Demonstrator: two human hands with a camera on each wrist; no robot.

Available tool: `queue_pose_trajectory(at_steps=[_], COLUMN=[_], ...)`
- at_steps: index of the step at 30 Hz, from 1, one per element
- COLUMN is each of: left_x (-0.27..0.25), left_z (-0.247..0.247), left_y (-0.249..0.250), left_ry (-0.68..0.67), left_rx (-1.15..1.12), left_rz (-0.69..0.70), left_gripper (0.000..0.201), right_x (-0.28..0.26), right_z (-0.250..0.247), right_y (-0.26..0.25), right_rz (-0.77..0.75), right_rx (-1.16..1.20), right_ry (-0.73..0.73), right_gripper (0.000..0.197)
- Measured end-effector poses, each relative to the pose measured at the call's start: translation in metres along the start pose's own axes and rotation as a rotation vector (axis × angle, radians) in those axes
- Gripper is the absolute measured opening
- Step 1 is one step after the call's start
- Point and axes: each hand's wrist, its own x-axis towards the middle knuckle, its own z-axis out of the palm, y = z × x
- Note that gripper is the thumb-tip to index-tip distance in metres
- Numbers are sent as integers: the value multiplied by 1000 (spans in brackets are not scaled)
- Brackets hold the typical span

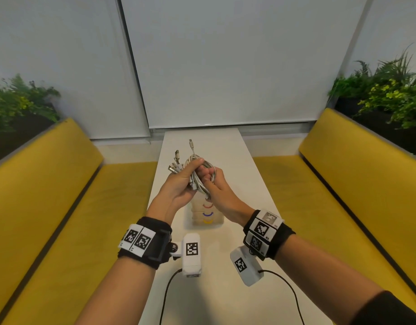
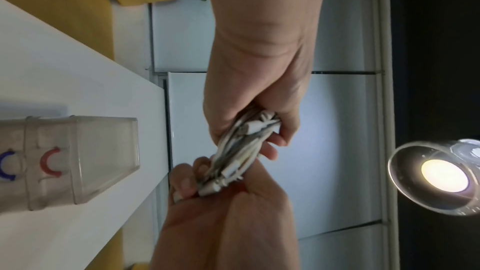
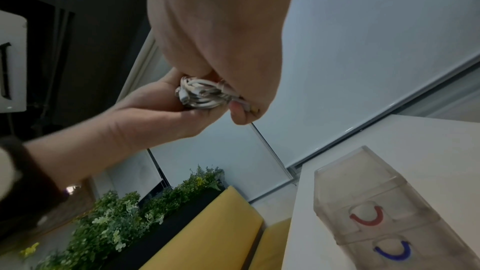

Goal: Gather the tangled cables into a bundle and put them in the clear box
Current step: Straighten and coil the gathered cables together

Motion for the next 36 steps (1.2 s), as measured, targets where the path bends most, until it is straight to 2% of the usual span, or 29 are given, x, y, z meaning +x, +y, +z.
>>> queue_pose_trajectory(at_steps=[4, 7, 10, 12, 14, 15, 17, 19, 23, 27, 30, 34, 36], left_x=[3, 6, 2, 4, 3, 3, 4, 5, 4, 8, 13, 14, 10], left_z=[5, 3, 2, 3, 4, 4, 6, 8, 6, -8, -29, -57, -69], left_y=[-6, -13, -18, -24, -34, -40, -51, -56, -53, -57, -57, -57, -59], left_ry=[107, 172, 139, 93, 99, 106, 123, 144, 211, 195, 188, 161, 135], left_rx=[45, 193, 264, 278, 375, 435, 512, 477, 476, 512, 543, 615, 646], left_rz=[8, 86, 118, 157, 215, 237, 277, 298, 387, 423, 395, 298, 266], left_gripper=[14, 16, 19, 31, 57, 61, 42, 24, 24, 23, 21, 26, 29], right_x=[0, 6, 13, 16, 20, 22, 24, 22, 13, 2, -2, 0, 3], right_z=[4, 3, -3, -7, -10, -10, -9, -7, 0, -1, -10, -30, -38], right_y=[7, 13, 19, 22, 25, 26, 30, 34, 44, 43, 42, 58, 79], right_rz=[-62, -104, -138, -139, -122, -119, -111, -102, -78, 82, 219, 371, 474], right_rx=[-50, -89, -148, -201, -214, -214, -216, -203, -112, 117, 361, 392, 347], right_ry=[46, 130, 159, 192, 235, 255, 278, 274, 214, 46, -27, 24, 129], right_gripper=[36, 39, 38, 40, 43, 44, 42, 40, 41, 49, 35, 53, 46])
